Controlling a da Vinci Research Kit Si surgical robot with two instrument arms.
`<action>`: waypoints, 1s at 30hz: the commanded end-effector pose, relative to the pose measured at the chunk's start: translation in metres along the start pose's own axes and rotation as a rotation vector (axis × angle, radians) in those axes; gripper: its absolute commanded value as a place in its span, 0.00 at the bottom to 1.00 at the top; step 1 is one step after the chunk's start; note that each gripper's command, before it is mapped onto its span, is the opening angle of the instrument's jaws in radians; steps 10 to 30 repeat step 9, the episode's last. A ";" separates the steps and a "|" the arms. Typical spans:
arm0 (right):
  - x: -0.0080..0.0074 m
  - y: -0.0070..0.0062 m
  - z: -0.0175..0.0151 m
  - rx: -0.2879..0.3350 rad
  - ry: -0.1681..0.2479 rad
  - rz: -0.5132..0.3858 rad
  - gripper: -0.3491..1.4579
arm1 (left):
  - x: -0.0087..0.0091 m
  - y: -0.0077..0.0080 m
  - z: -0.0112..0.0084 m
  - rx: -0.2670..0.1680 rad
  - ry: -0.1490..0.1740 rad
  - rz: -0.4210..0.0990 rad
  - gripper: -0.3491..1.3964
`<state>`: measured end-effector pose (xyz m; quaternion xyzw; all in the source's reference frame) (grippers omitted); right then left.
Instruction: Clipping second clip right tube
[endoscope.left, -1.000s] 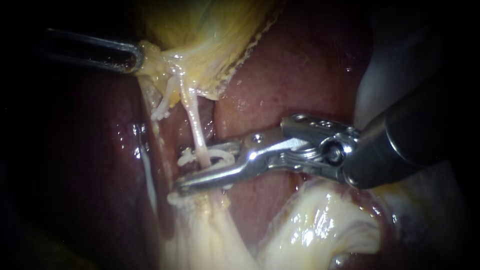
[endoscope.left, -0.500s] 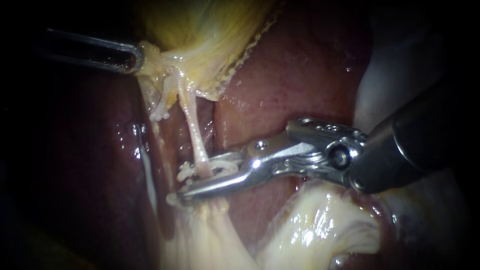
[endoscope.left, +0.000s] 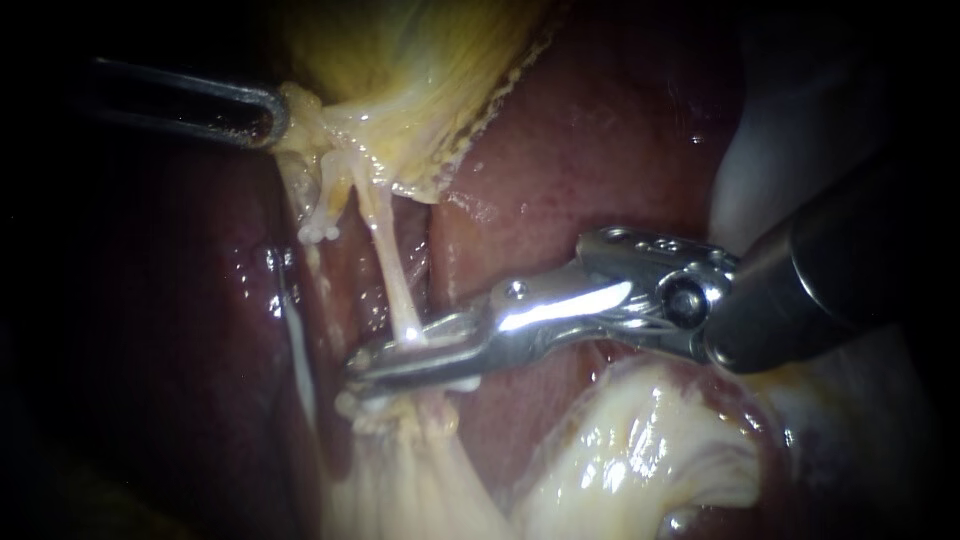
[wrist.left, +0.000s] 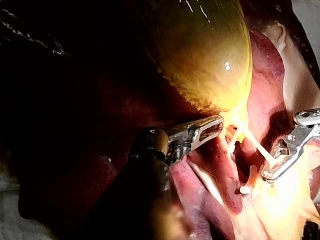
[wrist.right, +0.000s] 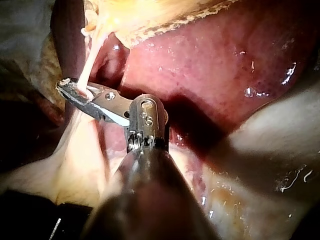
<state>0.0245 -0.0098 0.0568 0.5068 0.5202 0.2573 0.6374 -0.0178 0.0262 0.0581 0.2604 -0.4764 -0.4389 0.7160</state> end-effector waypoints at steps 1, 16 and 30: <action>0.0000 0.0001 0.0000 -0.002 0.002 0.000 0.00 | 0.0000 0.0000 0.0000 0.000 0.000 0.000 0.00; -0.0001 0.0005 -0.0002 -0.005 0.000 0.000 0.00 | 0.0000 0.0000 0.0000 0.000 0.000 0.000 0.00; -0.0001 0.0005 -0.0002 -0.005 0.000 0.000 0.00 | 0.0000 0.0000 0.0000 0.000 0.000 0.000 0.00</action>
